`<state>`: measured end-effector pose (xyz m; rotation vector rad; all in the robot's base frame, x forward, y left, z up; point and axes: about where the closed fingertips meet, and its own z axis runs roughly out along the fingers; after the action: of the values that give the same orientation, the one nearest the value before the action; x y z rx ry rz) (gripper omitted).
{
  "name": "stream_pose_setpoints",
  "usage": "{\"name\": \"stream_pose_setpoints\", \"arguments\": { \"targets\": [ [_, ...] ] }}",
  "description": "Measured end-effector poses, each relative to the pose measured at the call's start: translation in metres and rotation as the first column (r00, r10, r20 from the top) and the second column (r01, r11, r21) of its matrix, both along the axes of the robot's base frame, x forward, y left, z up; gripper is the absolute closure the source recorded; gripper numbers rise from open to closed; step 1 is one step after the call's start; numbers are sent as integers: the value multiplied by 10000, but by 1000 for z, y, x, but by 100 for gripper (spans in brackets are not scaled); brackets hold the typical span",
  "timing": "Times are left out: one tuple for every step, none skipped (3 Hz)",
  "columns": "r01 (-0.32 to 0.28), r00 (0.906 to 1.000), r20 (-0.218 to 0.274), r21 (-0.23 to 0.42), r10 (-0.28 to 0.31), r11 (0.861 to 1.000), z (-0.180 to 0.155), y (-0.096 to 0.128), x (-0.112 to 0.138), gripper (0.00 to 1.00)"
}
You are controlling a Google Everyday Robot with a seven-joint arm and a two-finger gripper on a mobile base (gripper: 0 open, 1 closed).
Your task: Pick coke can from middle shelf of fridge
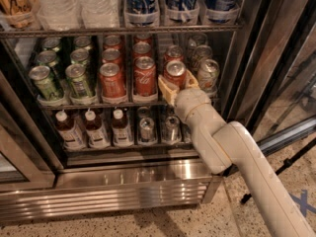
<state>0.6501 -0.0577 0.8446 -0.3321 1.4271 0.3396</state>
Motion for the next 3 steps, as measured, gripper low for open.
{"name": "stream_pose_setpoints", "arguments": {
  "targets": [
    [-81,10000,57,112,81,9999,6,0,-3,94],
    [-170,9998,107,-1,170,9999,9,2,-9,100],
    [-208,9997,128,-47,209,9998,10,4,-11,100]
  ]
}}
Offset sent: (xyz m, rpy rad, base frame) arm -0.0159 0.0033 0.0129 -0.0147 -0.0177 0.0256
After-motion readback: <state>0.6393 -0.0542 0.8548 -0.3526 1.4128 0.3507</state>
